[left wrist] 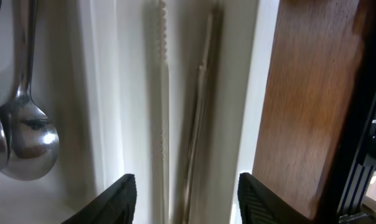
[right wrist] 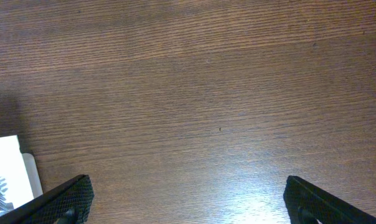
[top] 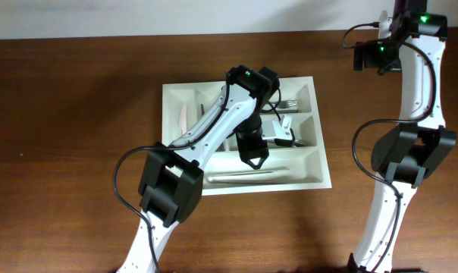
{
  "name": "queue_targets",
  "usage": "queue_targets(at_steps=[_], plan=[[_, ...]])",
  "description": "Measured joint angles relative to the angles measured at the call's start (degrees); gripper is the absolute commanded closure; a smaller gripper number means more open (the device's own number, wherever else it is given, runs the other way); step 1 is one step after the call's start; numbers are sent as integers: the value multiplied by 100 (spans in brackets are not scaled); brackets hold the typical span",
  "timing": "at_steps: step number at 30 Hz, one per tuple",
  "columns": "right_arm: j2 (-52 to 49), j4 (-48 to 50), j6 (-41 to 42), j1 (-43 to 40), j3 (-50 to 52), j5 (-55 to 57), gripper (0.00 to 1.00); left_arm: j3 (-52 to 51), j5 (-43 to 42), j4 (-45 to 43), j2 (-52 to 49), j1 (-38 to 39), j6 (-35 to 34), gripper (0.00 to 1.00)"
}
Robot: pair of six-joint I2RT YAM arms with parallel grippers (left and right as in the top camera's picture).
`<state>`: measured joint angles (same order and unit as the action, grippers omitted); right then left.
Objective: Pack container
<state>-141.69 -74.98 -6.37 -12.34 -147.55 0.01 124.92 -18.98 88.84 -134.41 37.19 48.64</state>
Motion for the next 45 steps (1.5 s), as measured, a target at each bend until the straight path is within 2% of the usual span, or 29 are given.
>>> queue_targets(at_steps=[5, 9, 12, 15, 19, 20, 22, 23, 24, 45], plan=[[0, 0, 2, 0, 0, 0, 1, 470, 17, 44, -17, -20, -232, 44], [0, 2, -2, 0, 0, 0, 1, 1812, 249, 28, -20, -313, -1137, 45], [0, 2, -2, 0, 0, 0, 1, 2811, 723, 48, -9, -905, -2177, 45], [0, -2, -2, 0, 0, 0, 1, 3628, 1449, 140, -7, -1976, -3449, 42], [0, 0, -4, 0, 0, 0, 1, 3956, 1821, 210, -7, -3119, -4227, 41], [0, 0, -2, 0, 0, 0, 1, 3967, 1878, 216, -7, -3322, -4317, 41], [0, 0, -2, 0, 0, 0, 1, 3967, 1950, 247, -7, -3650, -4454, 32], [0, 0, 0, 0, 0, 0, 1, 3967, 1976, 249, -7, -3783, -4520, 21], [0, 0, -2, 0, 0, 0, 1, 3967, 1991, 251, -7, -3834, -4538, 1], [0, 0, 0, 0, 0, 0, 1, 3967, 2009, 332, -7, -3838, -4656, 1]])
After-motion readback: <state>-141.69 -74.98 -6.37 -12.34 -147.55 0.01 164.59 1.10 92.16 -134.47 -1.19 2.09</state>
